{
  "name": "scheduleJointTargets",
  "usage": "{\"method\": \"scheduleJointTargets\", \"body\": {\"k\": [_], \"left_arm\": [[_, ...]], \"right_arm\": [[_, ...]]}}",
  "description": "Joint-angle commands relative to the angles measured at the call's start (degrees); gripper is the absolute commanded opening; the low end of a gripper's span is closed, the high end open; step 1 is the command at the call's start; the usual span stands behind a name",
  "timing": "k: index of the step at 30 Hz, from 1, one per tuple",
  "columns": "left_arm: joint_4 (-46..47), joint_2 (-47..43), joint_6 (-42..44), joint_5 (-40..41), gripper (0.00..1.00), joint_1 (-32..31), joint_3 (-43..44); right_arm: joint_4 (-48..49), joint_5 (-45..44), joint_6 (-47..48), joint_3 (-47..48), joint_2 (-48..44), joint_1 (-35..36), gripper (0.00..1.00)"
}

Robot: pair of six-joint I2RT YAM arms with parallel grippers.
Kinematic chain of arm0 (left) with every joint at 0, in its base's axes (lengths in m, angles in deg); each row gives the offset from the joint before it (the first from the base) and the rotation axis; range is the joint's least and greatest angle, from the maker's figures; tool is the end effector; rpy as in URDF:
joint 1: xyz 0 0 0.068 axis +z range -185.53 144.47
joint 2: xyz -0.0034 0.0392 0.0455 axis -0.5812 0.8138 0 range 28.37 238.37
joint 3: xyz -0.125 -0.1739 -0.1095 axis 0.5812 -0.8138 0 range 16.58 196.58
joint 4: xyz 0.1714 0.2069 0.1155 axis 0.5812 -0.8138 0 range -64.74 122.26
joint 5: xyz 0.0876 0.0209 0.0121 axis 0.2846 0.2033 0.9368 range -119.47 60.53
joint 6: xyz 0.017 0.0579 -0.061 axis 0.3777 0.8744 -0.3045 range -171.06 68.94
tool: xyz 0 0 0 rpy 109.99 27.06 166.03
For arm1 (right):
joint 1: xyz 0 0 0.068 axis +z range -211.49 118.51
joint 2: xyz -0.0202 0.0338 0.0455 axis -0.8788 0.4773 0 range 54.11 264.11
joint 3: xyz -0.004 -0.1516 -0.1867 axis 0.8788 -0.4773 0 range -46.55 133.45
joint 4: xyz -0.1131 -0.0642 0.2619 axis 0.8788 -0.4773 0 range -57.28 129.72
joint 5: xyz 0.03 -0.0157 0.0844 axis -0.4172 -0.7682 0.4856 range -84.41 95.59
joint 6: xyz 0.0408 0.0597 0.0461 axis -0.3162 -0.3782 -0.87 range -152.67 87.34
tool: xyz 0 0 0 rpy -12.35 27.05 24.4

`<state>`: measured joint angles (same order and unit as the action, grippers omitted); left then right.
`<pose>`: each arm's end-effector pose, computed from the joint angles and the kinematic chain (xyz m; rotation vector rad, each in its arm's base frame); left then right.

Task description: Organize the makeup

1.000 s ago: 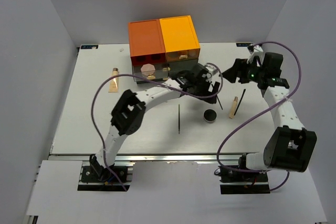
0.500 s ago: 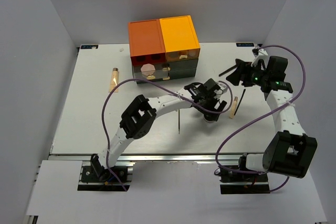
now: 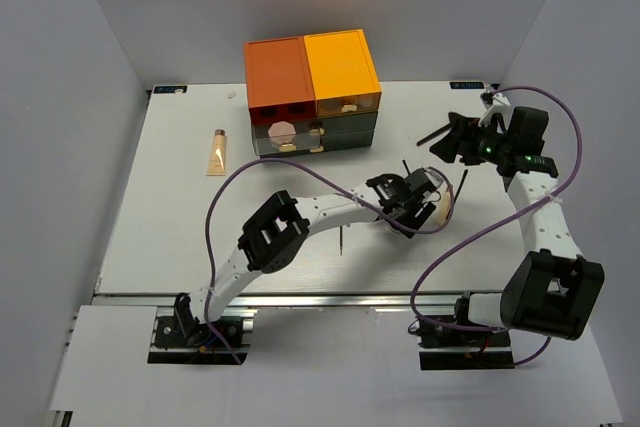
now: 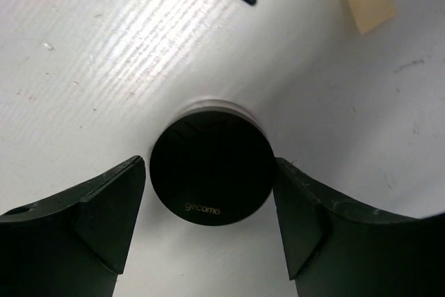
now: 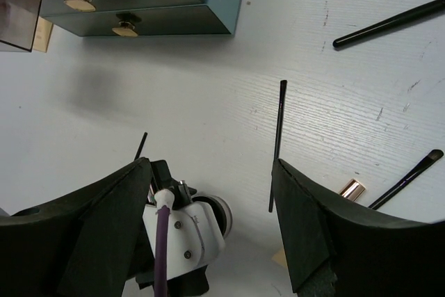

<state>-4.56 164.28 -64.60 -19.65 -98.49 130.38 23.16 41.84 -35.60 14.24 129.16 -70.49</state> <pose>0.2579 -0.4770 0.0977 1.0301 2.3872 -0.2718 0.3632 -0.0123 0.2568 -0.1631 2.0415 0.5978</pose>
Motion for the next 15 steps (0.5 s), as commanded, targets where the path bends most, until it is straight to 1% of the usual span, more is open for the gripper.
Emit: {"method": "scheduleJointTargets", "body": {"k": [1, 3, 4, 6, 7, 9, 10, 11, 12, 13, 14, 15], "left_arm": [[1.39, -0.74, 0.71, 4.23, 0.80, 0.29, 2.57], [1.84, -1.09, 0.53, 5.11, 0.62, 0.29, 2.31], [2.27, -1.27, 0.45, 5.20, 0.50, 0.29, 2.22], [2.63, -1.97, 0.27, 5.55, 0.36, 0.29, 1.61], [2.54, -2.41, -0.60, 5.99, 0.25, 0.29, 1.43], [2.28, -4.59, -1.92, 7.92, 0.16, 0.73, 0.47], [2.45, -5.91, -4.28, 7.76, 0.09, 1.34, -0.06], [2.63, -7.49, -6.04, 5.40, 0.06, 2.39, -0.68], [2.37, -10.82, -10.15, 4.25, 0.03, 4.75, -1.64], [2.10, -12.68, -11.93, 3.02, 0.00, 6.08, -2.26], [2.19, -14.87, -13.77, 1.79, 0.00, 7.66, -3.22], [4.63, -20.29, -16.49, 0.30, 0.00, 10.37, -6.80]], "right_arm": [[1.79, 1.28, -0.93, -0.15, -2.10, -0.24, 0.75], [2.05, 1.45, -1.02, -0.59, -2.45, -0.32, 0.75], [2.05, 1.46, -1.02, -0.76, -2.62, -0.24, 0.75], [2.05, 1.37, -1.02, -0.94, -2.88, -0.32, 0.75], [2.05, 1.37, -0.93, -0.94, -2.97, -0.24, 0.75], [2.14, 1.28, -0.66, -0.85, -3.24, -0.32, 0.74], [2.23, 1.37, -0.23, -0.77, -3.41, -0.32, 0.74], [2.40, 1.28, 0.12, -0.68, -3.85, -0.32, 0.74], [2.75, 1.28, 0.39, -0.85, -4.03, -0.32, 0.69], [3.11, 1.45, 0.65, -1.03, -4.20, -0.24, 0.64], [3.28, 1.80, 1.18, -1.20, -4.38, -0.32, 0.56], [3.46, 2.15, 1.53, -1.47, -4.47, -0.32, 0.29]]}}
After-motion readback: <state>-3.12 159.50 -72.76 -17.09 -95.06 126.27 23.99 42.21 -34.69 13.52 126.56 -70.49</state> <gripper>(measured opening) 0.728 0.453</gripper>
